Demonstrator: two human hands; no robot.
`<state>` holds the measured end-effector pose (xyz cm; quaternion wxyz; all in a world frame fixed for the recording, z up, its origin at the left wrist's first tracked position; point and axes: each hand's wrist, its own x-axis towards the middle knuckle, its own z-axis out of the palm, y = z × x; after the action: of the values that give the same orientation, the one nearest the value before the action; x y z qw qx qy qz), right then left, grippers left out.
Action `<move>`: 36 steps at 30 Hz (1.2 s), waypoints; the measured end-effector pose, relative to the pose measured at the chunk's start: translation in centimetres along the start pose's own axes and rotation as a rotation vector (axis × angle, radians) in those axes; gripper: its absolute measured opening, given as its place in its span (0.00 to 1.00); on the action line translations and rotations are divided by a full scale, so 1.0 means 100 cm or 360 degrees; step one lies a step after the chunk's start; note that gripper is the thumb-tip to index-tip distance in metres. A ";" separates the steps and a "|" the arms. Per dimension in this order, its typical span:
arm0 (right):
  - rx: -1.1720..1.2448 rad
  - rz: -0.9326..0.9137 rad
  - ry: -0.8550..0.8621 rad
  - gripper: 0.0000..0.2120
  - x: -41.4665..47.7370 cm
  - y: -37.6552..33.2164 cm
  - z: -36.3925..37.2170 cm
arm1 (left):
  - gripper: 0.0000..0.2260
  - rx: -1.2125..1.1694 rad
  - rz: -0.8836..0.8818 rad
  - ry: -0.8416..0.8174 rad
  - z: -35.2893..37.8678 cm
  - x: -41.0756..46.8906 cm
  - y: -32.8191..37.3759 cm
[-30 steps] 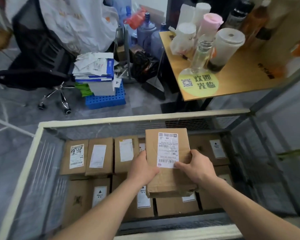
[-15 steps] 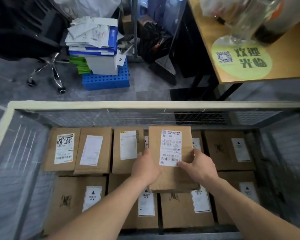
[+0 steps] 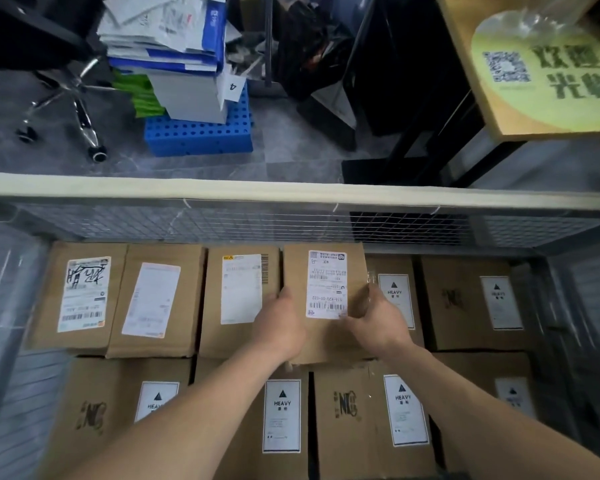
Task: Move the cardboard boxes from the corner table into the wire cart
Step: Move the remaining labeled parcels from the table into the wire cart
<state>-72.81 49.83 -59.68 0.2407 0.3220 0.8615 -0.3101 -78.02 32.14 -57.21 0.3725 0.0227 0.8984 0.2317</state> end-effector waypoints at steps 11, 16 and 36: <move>-0.0104 -0.0098 -0.0128 0.30 -0.010 -0.007 -0.007 | 0.27 0.0039 0.0075 -0.0039 -0.003 -0.003 -0.005; -0.0111 -0.0258 -0.0026 0.23 -0.040 -0.017 -0.032 | 0.24 0.0091 0.0200 0.0022 -0.022 -0.033 0.016; -0.0367 -0.0712 0.0634 0.27 -0.239 -0.034 -0.267 | 0.30 0.0795 0.0878 0.0603 -0.136 -0.233 0.191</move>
<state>-64.80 56.51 -25.25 0.0282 0.1495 0.9706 -0.1864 -73.00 38.75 -25.20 0.1077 0.3091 0.9398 0.0977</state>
